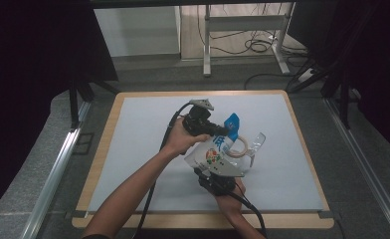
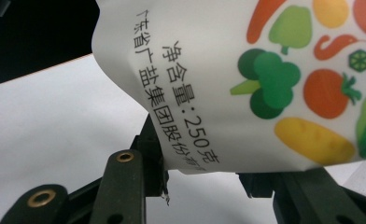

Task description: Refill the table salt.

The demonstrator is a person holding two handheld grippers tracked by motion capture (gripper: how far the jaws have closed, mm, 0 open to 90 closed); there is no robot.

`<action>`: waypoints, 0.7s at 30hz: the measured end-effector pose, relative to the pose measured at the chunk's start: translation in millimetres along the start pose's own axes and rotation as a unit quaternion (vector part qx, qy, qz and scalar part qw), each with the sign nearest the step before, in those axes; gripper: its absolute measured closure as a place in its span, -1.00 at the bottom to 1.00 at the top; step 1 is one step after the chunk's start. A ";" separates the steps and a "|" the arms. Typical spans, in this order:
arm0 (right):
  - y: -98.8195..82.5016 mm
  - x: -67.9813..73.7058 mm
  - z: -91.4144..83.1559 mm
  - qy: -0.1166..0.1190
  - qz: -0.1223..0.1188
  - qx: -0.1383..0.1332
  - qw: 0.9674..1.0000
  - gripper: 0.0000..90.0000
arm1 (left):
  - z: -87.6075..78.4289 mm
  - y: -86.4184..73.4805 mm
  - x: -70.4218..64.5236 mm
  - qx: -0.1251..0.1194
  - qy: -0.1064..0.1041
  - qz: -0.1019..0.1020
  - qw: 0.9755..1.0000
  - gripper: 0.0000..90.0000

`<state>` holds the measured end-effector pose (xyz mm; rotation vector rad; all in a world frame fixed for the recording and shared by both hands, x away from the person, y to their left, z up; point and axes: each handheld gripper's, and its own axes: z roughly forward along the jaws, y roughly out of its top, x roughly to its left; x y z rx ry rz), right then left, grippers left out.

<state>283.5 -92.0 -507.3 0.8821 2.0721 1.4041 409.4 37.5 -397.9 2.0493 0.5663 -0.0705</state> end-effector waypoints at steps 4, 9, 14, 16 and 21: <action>0.8 -1.4 -0.4 0.007 0.001 -0.003 1.000 0.32 | -0.6 1.5 1.3 0.005 -0.001 0.004 1.000 1.00; 2.1 -2.8 -2.1 0.016 0.009 -0.006 1.000 0.32 | -0.3 2.2 3.2 0.005 -0.004 0.004 1.000 1.00; 4.4 -4.3 -4.6 0.022 0.020 -0.011 0.999 0.32 | 1.1 6.7 5.0 0.014 -0.003 0.008 1.000 1.00; 5.1 -4.1 -5.0 0.022 0.022 -0.011 0.999 0.32 | 1.5 7.8 5.4 0.018 -0.003 0.012 1.000 1.00; 8.0 -2.7 -6.4 0.021 0.033 -0.016 0.999 0.32 | 4.1 8.6 11.3 0.021 -0.018 0.010 1.000 1.00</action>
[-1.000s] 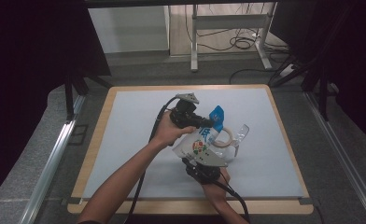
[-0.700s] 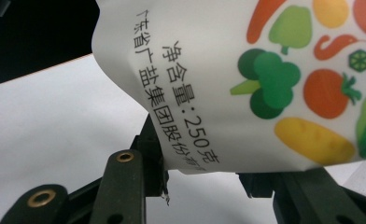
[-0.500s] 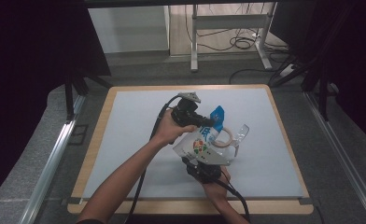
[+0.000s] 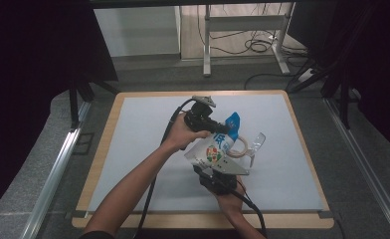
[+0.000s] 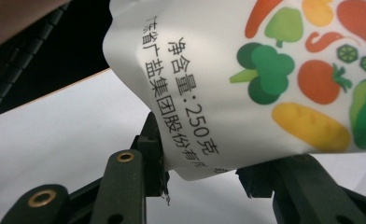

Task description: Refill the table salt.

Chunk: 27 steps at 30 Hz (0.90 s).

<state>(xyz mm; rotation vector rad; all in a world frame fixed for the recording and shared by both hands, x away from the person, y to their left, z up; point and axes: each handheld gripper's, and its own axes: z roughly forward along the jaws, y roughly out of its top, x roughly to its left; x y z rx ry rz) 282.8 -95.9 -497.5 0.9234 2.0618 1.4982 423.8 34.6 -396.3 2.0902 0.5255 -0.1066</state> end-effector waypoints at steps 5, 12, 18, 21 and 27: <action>3.1 -0.6 1.4 0.008 0.018 -0.001 1.000 0.32 | 4.3 2.5 2.8 0.010 0.004 -0.002 1.000 1.00; 6.9 -2.5 -0.5 0.012 0.027 -0.008 1.000 0.32 | 6.7 9.0 0.9 0.020 0.007 0.007 1.000 1.00; 8.4 -5.2 -3.0 0.017 0.036 -0.012 0.999 0.32 | 8.6 11.2 1.4 0.021 0.006 0.009 1.000 1.00; 8.6 -6.2 -4.2 0.020 0.037 -0.013 0.999 0.32 | 8.3 10.8 2.1 0.021 0.005 0.008 1.000 1.00; 8.5 -6.6 -4.7 0.023 0.038 -0.015 0.999 0.32 | 7.8 10.3 2.7 0.021 0.003 0.008 1.000 1.00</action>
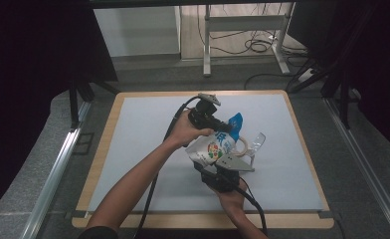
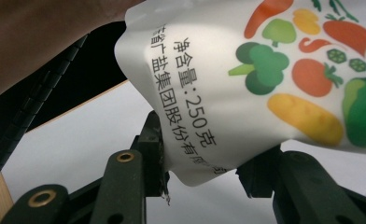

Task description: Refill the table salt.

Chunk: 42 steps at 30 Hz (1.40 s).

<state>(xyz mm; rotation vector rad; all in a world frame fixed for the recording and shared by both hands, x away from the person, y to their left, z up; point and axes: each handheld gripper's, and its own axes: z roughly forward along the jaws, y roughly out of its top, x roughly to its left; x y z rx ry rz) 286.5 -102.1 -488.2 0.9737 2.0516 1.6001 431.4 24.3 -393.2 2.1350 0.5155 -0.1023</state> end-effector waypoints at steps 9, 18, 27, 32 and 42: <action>-0.1 0.6 -0.3 0.002 0.000 -0.003 1.000 0.32 | -1.4 -1.6 1.7 -0.003 -0.002 -0.003 1.000 1.00; 1.3 -0.5 -3.1 0.011 0.008 -0.008 1.000 0.33 | -1.3 -1.9 3.2 0.000 -0.002 -0.003 1.000 1.00; 2.2 0.2 -5.1 0.011 0.011 -0.012 1.000 0.33 | -1.3 -1.1 3.0 0.001 -0.005 -0.003 1.000 1.00; 3.4 0.3 -3.7 0.011 0.023 -0.015 1.000 0.33 | 1.9 1.1 4.4 0.009 -0.005 -0.002 1.000 1.00; 5.2 0.5 -2.2 -0.001 0.025 -0.020 0.999 0.33 | 6.1 4.8 4.0 0.012 -0.005 -0.001 1.000 1.00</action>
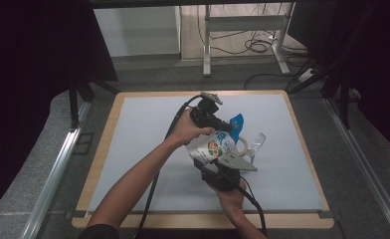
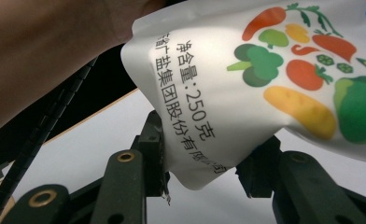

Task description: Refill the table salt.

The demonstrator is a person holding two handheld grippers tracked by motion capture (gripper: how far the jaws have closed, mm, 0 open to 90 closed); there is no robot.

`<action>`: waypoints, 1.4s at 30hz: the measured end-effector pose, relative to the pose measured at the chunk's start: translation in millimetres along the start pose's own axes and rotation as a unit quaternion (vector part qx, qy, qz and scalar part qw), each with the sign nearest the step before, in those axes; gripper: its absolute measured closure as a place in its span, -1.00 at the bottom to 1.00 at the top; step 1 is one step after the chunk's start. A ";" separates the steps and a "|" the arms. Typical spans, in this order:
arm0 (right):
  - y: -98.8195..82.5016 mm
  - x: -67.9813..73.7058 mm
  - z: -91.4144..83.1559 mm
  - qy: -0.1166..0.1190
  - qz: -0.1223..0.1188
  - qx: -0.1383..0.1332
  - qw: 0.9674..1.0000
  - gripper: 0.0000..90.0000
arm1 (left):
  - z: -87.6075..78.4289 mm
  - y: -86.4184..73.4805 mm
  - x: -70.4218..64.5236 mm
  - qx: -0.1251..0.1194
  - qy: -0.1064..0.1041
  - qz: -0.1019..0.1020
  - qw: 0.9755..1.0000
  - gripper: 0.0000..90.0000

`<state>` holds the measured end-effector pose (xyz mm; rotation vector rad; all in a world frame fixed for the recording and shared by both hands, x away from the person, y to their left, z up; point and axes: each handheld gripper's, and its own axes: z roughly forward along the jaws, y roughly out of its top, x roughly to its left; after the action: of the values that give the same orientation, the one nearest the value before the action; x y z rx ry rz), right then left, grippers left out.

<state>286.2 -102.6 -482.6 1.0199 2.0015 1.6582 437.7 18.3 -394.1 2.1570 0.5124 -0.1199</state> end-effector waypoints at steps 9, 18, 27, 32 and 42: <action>0.3 -0.9 0.8 0.000 0.001 -0.001 1.000 0.33 | 1.6 0.6 0.8 0.004 0.000 0.001 1.000 1.00; -0.4 -0.4 2.9 0.002 0.000 0.002 1.000 0.33 | 1.7 -1.5 2.5 0.005 0.001 -0.001 1.000 1.00; -0.6 -0.5 3.5 -0.001 0.002 0.001 1.000 0.33 | 2.7 -0.9 3.0 0.006 0.002 -0.001 1.000 1.00; -0.3 0.3 3.5 -0.003 0.002 -0.002 1.000 0.33 | 2.6 -0.1 2.5 0.008 0.001 0.001 1.000 1.00; -0.4 1.3 3.0 -0.004 0.009 -0.007 1.000 0.33 | 3.5 2.1 1.7 0.015 0.001 0.002 1.000 1.00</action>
<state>287.2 -99.6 -483.5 1.0415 1.9792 1.6733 440.5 15.0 -395.1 2.1882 0.5104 -0.1231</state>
